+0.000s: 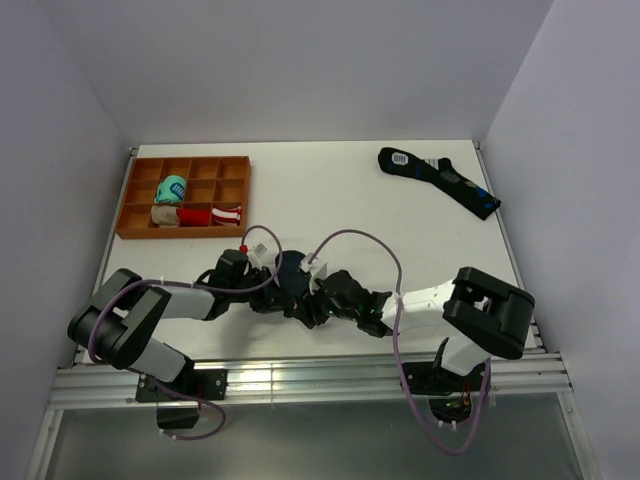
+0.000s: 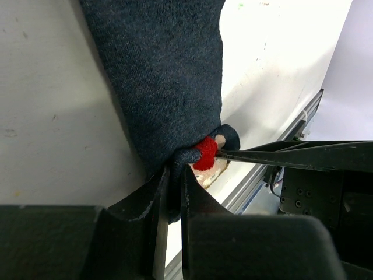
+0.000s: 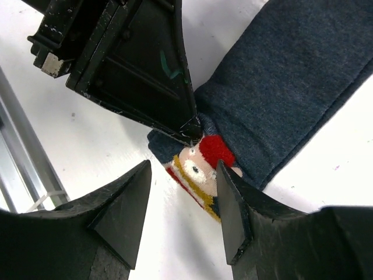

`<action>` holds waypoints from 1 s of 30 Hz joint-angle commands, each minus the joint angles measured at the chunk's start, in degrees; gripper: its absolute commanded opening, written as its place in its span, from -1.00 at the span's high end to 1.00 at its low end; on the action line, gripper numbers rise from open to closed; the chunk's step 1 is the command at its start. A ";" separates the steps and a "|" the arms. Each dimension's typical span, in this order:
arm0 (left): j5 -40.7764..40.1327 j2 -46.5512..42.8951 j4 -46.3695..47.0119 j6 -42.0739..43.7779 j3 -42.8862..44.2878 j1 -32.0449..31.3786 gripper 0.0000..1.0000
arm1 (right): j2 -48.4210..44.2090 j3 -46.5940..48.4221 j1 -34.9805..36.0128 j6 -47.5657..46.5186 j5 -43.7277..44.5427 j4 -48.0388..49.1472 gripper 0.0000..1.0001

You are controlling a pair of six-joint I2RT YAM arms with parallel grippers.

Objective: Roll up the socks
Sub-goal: Roll the sock at the center of the board.

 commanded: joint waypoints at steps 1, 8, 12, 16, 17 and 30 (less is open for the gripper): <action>-4.00 1.87 -11.16 2.82 -1.86 0.22 0.99 | 0.52 0.40 0.92 -1.24 4.93 1.21 -0.13; -4.62 -0.15 -13.36 2.39 -1.77 2.76 0.99 | -0.27 -0.04 2.15 -2.38 9.15 -0.20 -0.13; -4.09 -1.11 -14.24 2.39 -1.68 4.00 0.99 | 0.43 0.05 3.64 -2.65 10.48 -0.20 -0.13; -3.57 -0.59 -13.72 1.86 -1.86 4.79 0.99 | 1.57 -1.09 4.70 -2.04 10.21 1.73 -0.13; -3.39 -0.42 -12.93 1.60 -2.12 4.88 0.99 | 1.92 -1.18 4.96 -1.77 10.65 2.00 -0.13; -2.16 -1.03 -12.92 0.10 -2.04 6.55 0.99 | 5.79 -1.71 9.10 -1.07 15.13 3.67 -0.12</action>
